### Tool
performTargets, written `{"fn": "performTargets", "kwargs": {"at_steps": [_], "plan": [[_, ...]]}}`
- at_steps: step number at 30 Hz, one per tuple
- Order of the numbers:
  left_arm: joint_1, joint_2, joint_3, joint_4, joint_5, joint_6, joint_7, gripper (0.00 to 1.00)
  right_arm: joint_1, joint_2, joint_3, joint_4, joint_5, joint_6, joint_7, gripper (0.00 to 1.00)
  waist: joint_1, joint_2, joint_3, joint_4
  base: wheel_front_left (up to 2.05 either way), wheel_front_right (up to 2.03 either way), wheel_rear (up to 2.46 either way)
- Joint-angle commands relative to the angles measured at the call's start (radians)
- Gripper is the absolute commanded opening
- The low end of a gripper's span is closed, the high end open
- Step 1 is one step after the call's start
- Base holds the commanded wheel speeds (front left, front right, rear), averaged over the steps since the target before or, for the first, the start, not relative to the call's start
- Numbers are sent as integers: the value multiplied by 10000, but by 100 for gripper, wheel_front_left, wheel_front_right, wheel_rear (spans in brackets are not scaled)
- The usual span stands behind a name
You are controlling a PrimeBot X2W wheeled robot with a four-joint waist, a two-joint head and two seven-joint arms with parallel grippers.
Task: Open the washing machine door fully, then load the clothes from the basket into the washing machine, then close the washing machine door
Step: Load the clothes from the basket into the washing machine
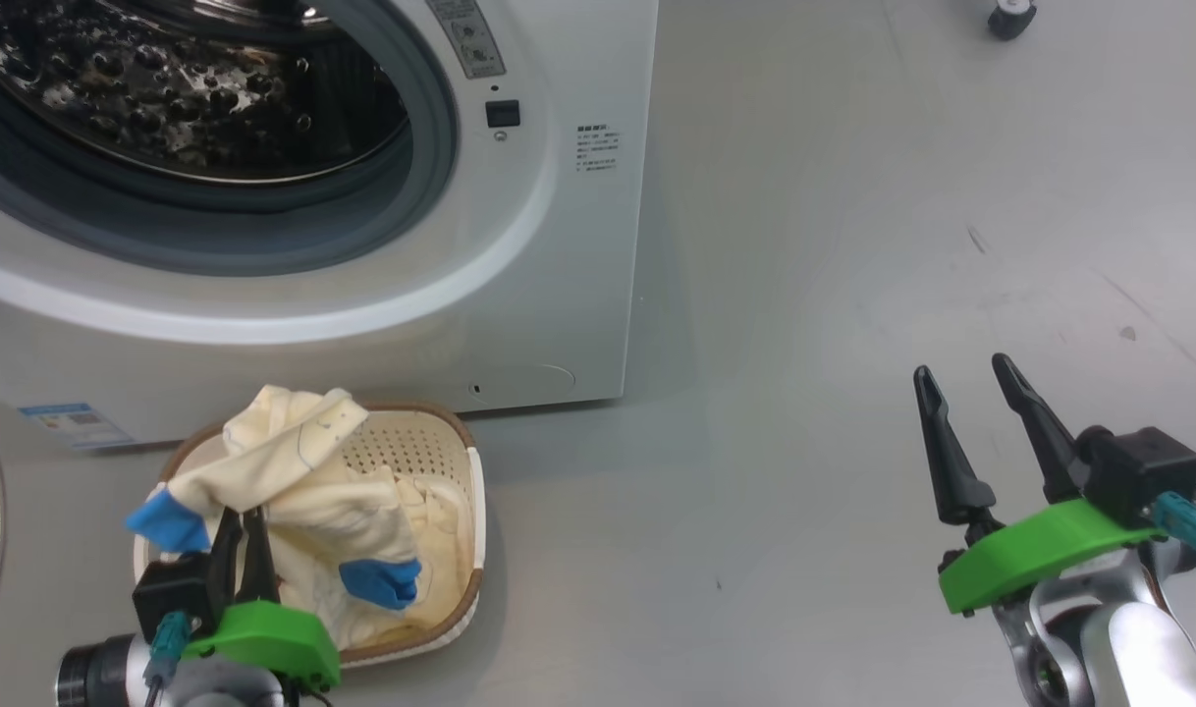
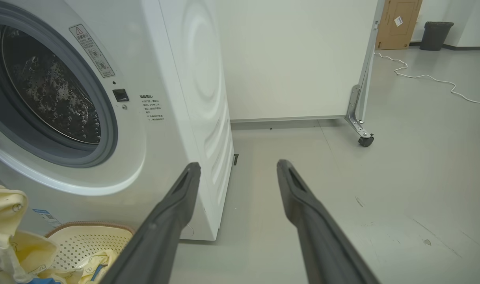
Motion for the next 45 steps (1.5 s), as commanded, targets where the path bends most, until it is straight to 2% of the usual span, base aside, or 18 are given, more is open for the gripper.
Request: {"fn": "performTargets", "kwargs": {"at_steps": [1, 19, 45], "plan": [[-83, 142, 324, -430, 80, 84, -141, 0, -11, -8, 96, -436, -84, 2, 47, 100, 1, -1, -243, 131, 0, 0, 0], [899, 237, 245, -1202, -22, 278, -93, 0, 730, 62, 58, -735, -75, 2, 351, 100, 1, -1, -1017, 416, 0, 0, 0], [654, 441, -26, -1548, -98, 415, 289, 0, 717, 66, 271, -727, 106, 2, 315, 100, 1, -1, -817, 360, 0, 0, 0]]}}
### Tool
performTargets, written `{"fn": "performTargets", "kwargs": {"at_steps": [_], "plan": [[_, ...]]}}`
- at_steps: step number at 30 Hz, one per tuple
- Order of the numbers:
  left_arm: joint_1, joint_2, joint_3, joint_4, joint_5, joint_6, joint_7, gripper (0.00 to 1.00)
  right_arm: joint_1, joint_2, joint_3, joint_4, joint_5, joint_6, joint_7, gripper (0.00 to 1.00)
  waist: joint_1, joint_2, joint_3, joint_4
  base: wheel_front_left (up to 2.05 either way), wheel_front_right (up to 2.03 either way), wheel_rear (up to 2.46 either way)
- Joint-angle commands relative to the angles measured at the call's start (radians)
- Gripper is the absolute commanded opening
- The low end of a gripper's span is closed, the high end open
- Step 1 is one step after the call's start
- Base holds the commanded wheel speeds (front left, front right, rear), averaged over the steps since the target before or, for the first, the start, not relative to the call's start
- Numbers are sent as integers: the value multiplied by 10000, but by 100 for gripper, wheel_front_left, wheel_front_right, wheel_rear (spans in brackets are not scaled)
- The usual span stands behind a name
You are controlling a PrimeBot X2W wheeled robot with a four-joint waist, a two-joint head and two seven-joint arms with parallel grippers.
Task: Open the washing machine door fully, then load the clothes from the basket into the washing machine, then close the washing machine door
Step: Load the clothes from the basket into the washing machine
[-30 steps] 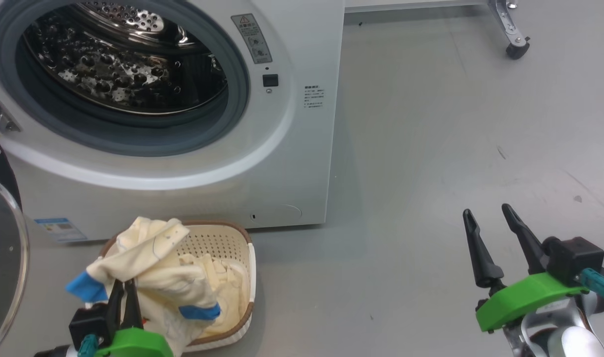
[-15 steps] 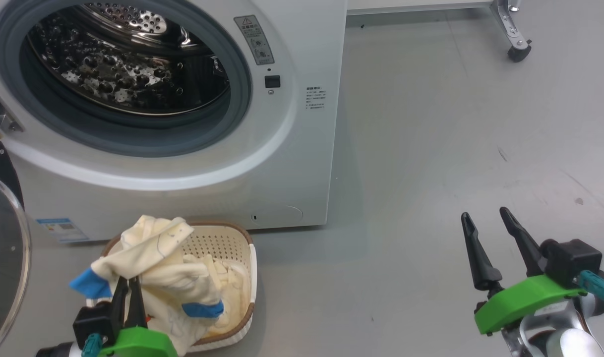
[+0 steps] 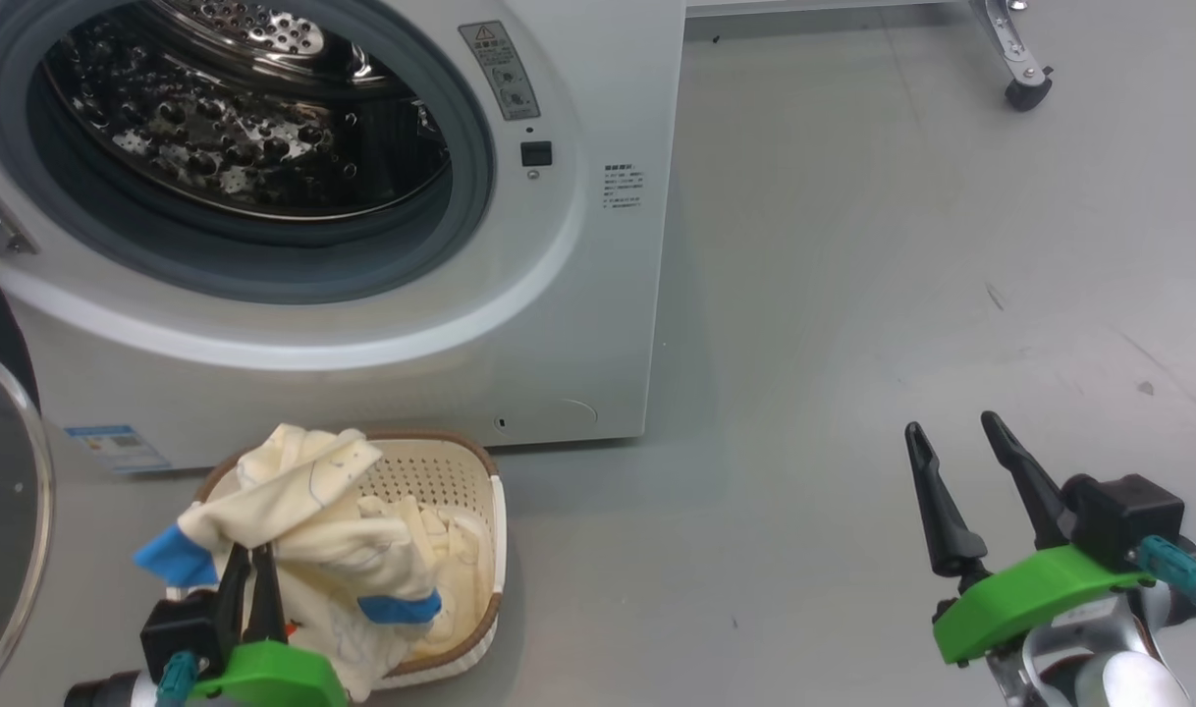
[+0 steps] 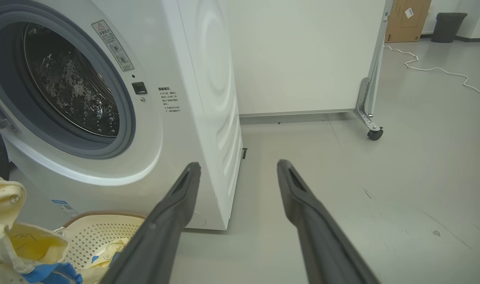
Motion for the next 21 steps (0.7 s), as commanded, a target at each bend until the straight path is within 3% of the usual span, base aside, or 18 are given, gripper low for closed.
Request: {"fn": "performTargets", "kwargs": {"at_steps": [1, 8, 21], "plan": [[-584, 241, 323, -292, -67, 59, 12, 0, -287, -46, 236, -391, 81, 2, -65, 100, 0, 0, 97, -5, 0, 0, 0], [-1275, 401, 293, -79, -155, -119, 270, 0, -423, -45, 429, -369, 179, 2, -137, 100, 0, 0, 470, -111, 0, 0, 0], [-3991, 1097, 461, 1173, -948, -1118, 2189, 0, -1248, -45, 950, -95, 589, 2, -690, 100, 0, 0, 2005, -674, 0, 0, 0]]}}
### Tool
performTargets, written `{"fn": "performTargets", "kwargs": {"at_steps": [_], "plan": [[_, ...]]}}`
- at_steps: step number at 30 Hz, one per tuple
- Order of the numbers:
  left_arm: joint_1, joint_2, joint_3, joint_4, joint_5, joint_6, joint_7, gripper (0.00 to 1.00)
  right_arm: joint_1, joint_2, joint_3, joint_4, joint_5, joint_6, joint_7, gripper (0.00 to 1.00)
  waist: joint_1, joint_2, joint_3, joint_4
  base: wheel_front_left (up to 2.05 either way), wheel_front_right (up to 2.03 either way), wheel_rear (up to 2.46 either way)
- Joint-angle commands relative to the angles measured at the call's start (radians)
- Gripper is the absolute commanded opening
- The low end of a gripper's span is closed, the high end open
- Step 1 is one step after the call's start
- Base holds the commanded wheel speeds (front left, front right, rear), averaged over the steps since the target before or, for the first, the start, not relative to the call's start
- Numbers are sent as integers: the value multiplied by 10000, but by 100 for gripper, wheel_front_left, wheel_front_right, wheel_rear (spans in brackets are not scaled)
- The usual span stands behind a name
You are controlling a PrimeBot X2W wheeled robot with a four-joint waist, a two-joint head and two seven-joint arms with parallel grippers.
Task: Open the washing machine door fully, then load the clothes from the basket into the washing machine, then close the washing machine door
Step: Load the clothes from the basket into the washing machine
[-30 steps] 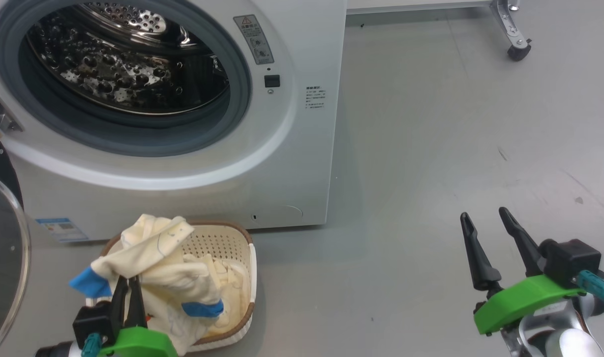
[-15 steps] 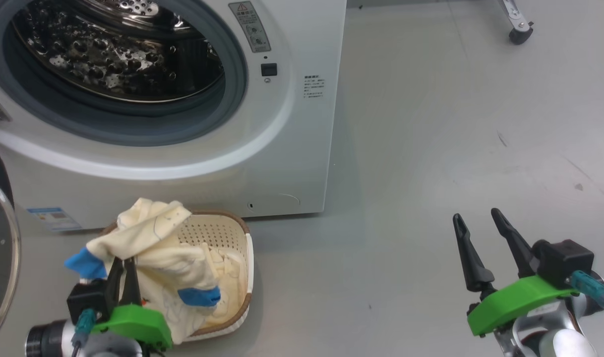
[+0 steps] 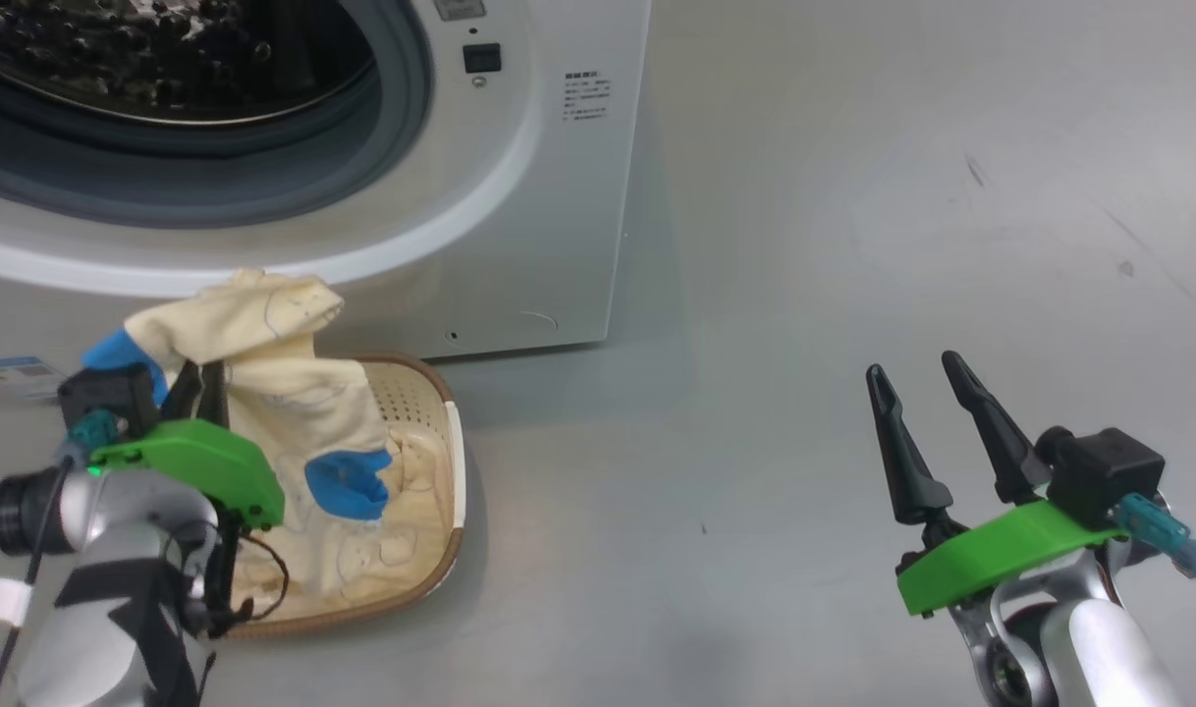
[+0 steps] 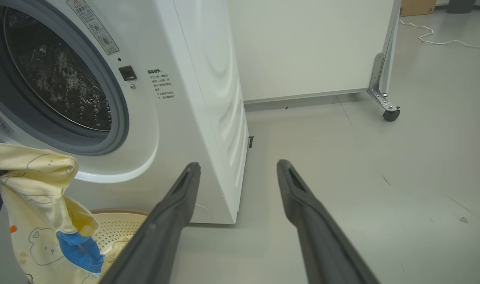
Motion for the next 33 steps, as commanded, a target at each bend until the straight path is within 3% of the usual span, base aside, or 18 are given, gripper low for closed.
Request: {"fn": "performTargets", "kwargs": {"at_steps": [1, 11, 20, 33], "plan": [[-615, 454, 443, -241, -26, -20, 20, 0, -377, -45, 236, -242, 61, 2, -145, 100, -2, 0, 368, -234, 0, 0, 0], [-3124, 1260, 724, 412, -309, -199, 1518, 0, -1117, -45, 484, 110, 446, 2, -750, 100, -2, 0, 1908, -917, 0, 0, 0], [-5284, 2351, 930, 358, -365, -270, 3143, 0, -1722, -45, 831, 444, 706, 2, -1202, 100, -2, 0, 3180, -1367, 0, 0, 0], [-7190, 3495, 952, -5, -332, -334, 5073, 0, -2325, -45, 1420, 747, 1014, 2, -1580, 100, -2, 0, 4275, -1868, 0, 0, 0]]}}
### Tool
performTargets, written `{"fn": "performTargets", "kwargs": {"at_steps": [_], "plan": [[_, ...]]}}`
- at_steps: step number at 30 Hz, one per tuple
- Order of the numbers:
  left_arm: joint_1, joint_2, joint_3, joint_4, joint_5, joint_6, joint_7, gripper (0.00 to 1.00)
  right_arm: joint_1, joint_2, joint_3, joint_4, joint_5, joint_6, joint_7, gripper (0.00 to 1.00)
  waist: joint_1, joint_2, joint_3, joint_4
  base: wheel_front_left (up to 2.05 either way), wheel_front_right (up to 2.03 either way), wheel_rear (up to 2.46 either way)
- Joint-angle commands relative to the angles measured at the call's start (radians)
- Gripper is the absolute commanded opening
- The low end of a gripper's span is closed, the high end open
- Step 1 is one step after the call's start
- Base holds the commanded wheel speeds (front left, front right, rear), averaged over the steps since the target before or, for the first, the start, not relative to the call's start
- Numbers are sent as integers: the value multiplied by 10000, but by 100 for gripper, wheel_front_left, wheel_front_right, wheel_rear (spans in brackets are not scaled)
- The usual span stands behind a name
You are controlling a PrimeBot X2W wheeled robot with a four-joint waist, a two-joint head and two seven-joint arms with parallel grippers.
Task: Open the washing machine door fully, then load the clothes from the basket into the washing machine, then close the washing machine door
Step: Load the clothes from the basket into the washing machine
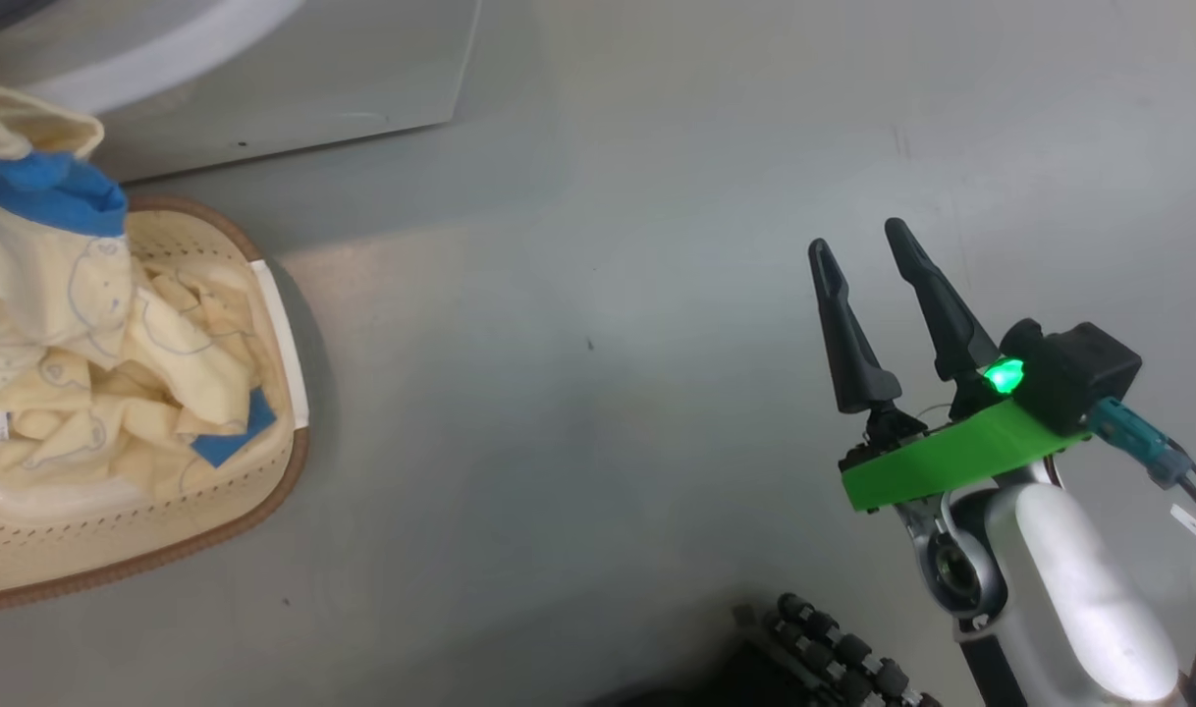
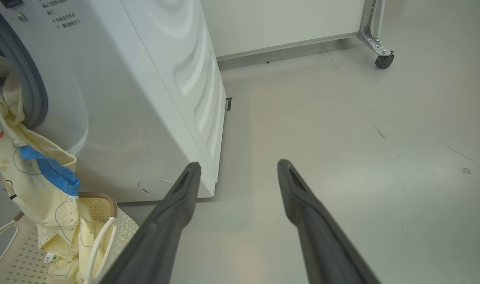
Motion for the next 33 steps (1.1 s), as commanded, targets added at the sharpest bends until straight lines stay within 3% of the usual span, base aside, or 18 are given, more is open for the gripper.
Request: {"fn": "performTargets", "kwargs": {"at_steps": [1, 5, 11, 22, 33], "plan": [[-542, 728, 339, -465, 18, 27, 126, 0, -14, -43, 202, -206, 73, 2, -123, 100, 0, 1, 203, -166, 0, 0, 0], [-1049, 965, 439, -621, 35, 118, 191, 0, -124, -43, 268, -123, 189, 2, -187, 100, 0, 1, 514, -336, 0, 0, 0], [-1737, 1400, 402, -426, 453, 244, -520, 0, -277, -43, 454, -46, 348, 2, -253, 100, 0, 1, 920, -623, 0, 0, 0], [-3287, 1628, 101, 612, 1361, 388, -4278, 0, -458, -43, 653, -58, 424, 2, -296, 100, 0, 1, 1422, -872, 0, 0, 0], [-3956, 1315, -163, 1971, 1361, 538, -4369, 0, -579, -43, 648, -93, 605, 2, -299, 100, 0, 1, 1666, -858, 0, 0, 0]]}}
